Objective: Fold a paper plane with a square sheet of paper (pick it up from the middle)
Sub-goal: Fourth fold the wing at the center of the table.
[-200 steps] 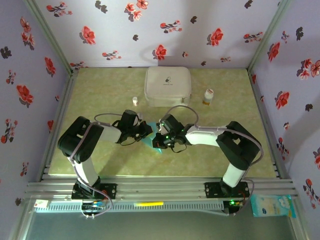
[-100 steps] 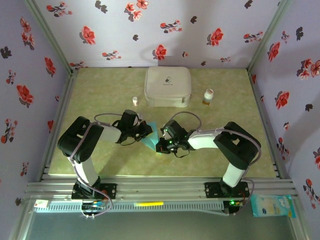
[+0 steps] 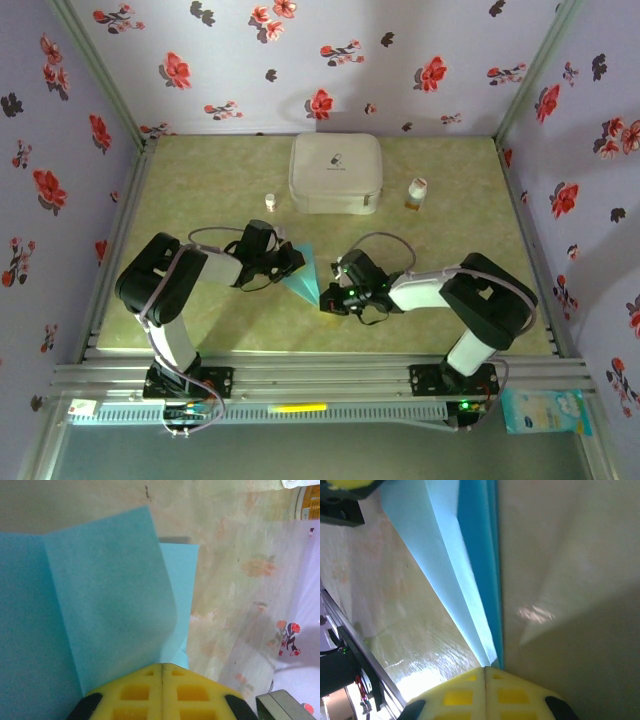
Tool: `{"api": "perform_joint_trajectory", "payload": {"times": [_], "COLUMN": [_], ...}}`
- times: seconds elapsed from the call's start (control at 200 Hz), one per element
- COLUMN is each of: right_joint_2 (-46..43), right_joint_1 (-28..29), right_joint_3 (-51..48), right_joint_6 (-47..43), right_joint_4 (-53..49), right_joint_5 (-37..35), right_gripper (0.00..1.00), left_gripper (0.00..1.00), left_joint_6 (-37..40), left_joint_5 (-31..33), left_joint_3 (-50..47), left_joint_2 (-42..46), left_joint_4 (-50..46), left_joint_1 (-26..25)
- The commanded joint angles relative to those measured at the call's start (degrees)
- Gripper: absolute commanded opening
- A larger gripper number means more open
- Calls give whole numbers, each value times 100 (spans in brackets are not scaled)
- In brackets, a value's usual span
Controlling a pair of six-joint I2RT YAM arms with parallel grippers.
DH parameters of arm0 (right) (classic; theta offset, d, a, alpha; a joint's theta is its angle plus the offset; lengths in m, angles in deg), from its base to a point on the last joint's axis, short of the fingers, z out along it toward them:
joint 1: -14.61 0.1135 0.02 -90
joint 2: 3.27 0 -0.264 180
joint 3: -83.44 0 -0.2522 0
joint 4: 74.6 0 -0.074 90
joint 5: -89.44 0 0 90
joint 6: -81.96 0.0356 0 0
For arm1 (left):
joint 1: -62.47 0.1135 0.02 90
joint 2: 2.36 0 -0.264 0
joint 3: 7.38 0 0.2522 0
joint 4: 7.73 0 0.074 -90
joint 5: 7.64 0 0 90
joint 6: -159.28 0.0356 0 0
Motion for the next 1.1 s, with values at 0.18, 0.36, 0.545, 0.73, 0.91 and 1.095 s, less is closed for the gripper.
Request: {"api": "perform_joint_trajectory", "payload": {"times": [0.18, 0.36, 0.545, 0.73, 0.91, 1.095], "right_joint_2": [-1064, -837, -112, 275, 603, 878], "right_joint_1": [59, -13, 11, 29, 20, 3], "right_joint_3": [409, 1429, 1858, 2129, 2232, 2337], "right_joint_6": [478, -66, 145, 100, 151, 184], "right_joint_4": [-965, -2318, -1831, -1796, -1688, -1659], "right_joint_5": [-242, -855, -588, -556, -567, -544], "right_gripper": [5, 4, 4, 4, 4, 4], "left_gripper": [0, 0, 0, 0, 0, 0], "left_joint_6": [-30, -76, -109, -105, -92, -104], "left_joint_5": [356, 349, 336, 328, 311, 288], "left_joint_3": [-310, -334, -344, -345, -322, -295], "left_joint_2": [-15, -50, -75, -100, -125, -147], "left_joint_4": [-538, -447, -392, -375, -375, -357], "left_joint_1": [81, 71, 71, 61, 66, 66]}}
